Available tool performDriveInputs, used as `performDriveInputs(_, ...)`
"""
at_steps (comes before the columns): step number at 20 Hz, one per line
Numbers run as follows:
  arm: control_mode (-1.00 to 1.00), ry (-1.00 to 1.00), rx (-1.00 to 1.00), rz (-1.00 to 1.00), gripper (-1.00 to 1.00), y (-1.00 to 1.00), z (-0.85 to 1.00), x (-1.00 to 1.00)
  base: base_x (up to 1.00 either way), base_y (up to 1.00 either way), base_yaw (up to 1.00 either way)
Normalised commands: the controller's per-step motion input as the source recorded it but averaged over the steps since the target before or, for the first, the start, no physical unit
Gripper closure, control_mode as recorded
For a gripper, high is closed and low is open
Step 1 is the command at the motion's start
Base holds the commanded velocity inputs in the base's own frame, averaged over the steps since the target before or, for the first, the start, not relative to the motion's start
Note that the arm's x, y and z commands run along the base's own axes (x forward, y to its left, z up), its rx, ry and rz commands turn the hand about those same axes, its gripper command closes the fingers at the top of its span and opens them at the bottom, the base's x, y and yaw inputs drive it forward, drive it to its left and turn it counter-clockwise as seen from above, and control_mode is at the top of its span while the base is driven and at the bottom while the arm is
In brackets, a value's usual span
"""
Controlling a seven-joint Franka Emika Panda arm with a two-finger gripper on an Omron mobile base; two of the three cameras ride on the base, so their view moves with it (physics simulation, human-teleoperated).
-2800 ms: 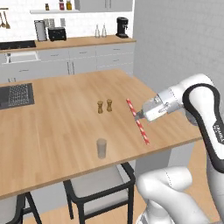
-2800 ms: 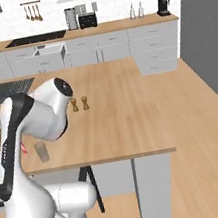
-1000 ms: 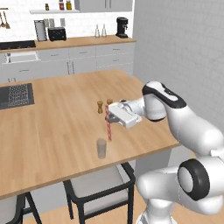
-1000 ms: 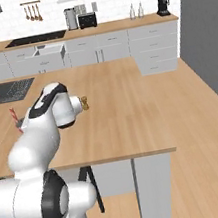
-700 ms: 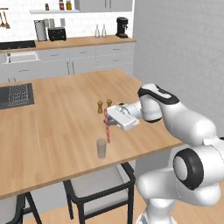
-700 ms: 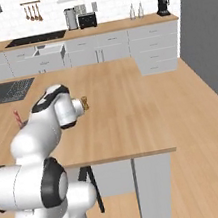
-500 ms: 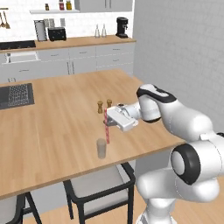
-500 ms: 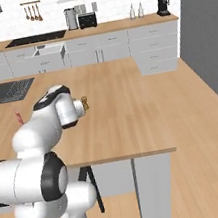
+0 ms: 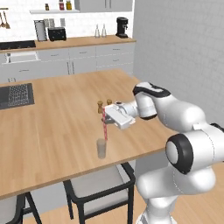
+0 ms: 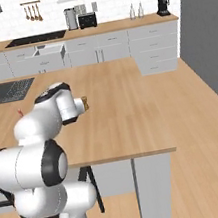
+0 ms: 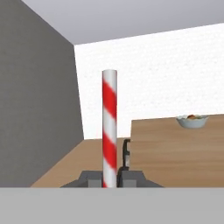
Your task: Take a straw from the drawer in front and place it inside the glass cup on the dining counter.
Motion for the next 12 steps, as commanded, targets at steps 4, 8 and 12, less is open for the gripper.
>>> performDriveInputs(4, -1.0, -0.01, 0.0, 0.0, 1.0, 0.04, -0.26, 0.11, 0.0, 0.0, 0.0)
performDriveInputs(8, -1.0, 0.0, 0.0, 0.0, 1.0, 0.15, -0.22, 0.04, 0.0, 0.0, 0.0)
performDriveInputs(12, -1.0, -0.01, 0.0, 0.0, 1.0, 0.12, -0.16, 0.12, 0.0, 0.0, 0.0)
